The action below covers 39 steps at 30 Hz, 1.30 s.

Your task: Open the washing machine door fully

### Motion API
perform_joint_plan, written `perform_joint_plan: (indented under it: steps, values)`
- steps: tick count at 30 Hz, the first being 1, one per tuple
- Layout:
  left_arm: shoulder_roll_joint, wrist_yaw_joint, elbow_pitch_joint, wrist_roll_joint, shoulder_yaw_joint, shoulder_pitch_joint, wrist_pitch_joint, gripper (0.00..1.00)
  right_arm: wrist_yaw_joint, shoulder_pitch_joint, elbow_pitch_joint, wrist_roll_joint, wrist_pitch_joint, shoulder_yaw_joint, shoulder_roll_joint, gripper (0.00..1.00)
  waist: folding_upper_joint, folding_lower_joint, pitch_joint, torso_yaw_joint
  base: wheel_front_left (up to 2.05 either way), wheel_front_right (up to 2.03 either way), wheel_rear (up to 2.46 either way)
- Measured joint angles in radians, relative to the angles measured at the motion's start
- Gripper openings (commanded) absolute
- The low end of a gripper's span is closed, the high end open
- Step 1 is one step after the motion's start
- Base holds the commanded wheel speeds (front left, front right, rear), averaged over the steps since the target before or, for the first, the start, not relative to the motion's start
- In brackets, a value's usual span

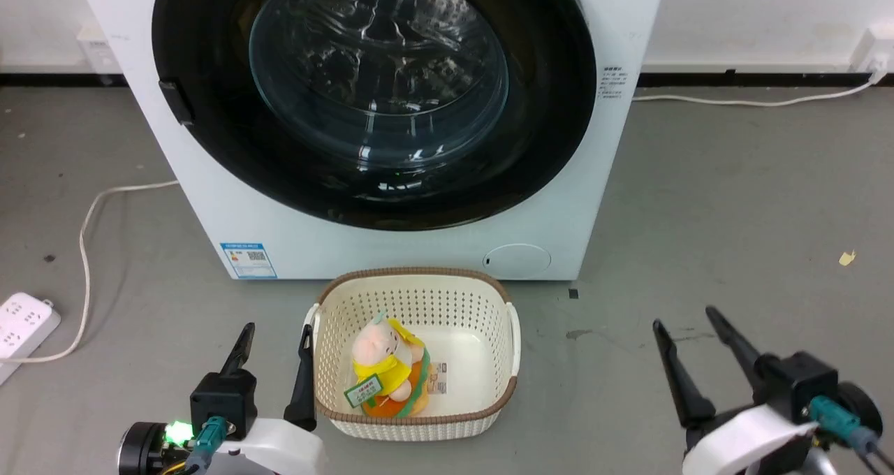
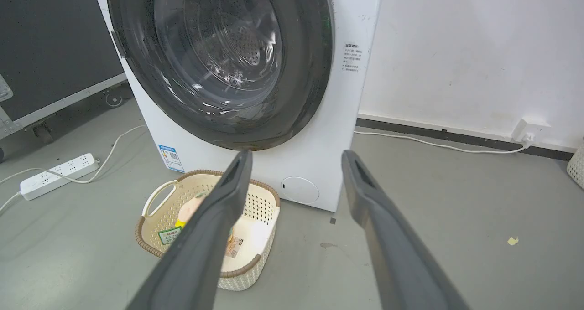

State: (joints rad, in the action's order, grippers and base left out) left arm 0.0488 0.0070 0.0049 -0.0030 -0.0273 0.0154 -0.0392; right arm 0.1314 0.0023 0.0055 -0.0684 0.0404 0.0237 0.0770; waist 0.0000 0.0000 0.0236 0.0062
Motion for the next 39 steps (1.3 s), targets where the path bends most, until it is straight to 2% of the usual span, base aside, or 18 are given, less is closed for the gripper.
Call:
perform_joint_plan:
  steps: [20,22,39]
  values:
    - [0.0,0.012,-0.009,-0.009,-0.034,-0.055,-0.041,1.0,0.0,-0.225,0.038,-0.176,0.015,0.045,0.099,1.0,0.0,0.0001,0.106,0.029,0.0,0.0,0.0]
    - [0.0,0.012,-0.011,-0.009,-0.038,-0.061,-0.046,1.0,0.0,-0.254,0.05,-0.211,0.013,0.043,0.102,0.0,0.0,0.0001,0.116,0.032,0.0,0.0,0.0]
    - [0.0,0.021,-0.021,-0.018,-0.067,-0.103,-0.082,1.0,0.0,-0.536,0.248,-0.474,-0.083,-0.046,0.095,0.0,0.0,0.0001,0.204,0.065,0.0,0.0,0.0]
